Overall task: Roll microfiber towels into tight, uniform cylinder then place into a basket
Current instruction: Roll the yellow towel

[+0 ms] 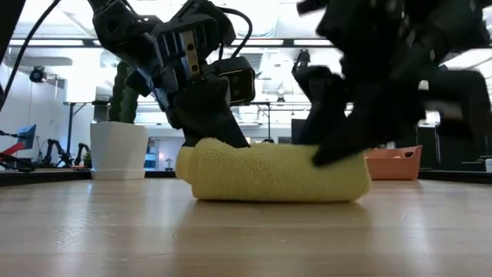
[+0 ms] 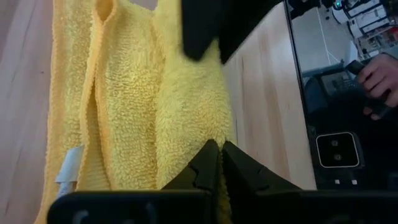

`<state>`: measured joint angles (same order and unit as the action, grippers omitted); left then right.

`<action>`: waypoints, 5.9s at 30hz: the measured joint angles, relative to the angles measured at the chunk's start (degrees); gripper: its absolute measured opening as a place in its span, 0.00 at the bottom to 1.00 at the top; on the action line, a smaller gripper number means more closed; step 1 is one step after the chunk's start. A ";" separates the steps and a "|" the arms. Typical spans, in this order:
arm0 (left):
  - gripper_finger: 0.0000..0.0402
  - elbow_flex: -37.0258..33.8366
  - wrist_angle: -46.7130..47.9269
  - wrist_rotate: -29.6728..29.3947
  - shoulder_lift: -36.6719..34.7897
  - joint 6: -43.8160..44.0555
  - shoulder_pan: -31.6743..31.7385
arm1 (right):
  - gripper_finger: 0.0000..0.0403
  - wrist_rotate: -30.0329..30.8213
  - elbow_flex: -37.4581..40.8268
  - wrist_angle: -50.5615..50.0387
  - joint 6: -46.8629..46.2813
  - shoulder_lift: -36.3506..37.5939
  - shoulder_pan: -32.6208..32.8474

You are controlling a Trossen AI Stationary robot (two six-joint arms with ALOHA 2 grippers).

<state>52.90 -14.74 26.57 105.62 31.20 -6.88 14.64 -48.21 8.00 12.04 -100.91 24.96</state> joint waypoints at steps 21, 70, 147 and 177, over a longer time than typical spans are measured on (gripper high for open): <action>0.00 -0.04 0.17 1.18 0.00 0.02 0.00 | 0.08 -19.79 -2.70 1.26 -13.13 -3.49 -6.92; 0.29 -1.00 2.56 -14.03 -10.34 -11.84 -5.88 | 0.03 -57.78 -0.19 15.31 -37.44 -12.24 -24.67; 0.63 -3.63 4.35 -21.00 -6.09 -25.50 -5.88 | 0.03 -61.12 -0.44 15.51 -45.05 -11.95 -23.81; 0.01 -3.34 4.08 -3.00 -1.72 -8.22 -2.53 | 0.03 -54.58 -0.42 13.37 -46.74 -9.18 -23.37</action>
<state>49.56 -10.66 23.57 103.91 22.98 -9.41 -39.94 -48.63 21.37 -34.70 -110.08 1.60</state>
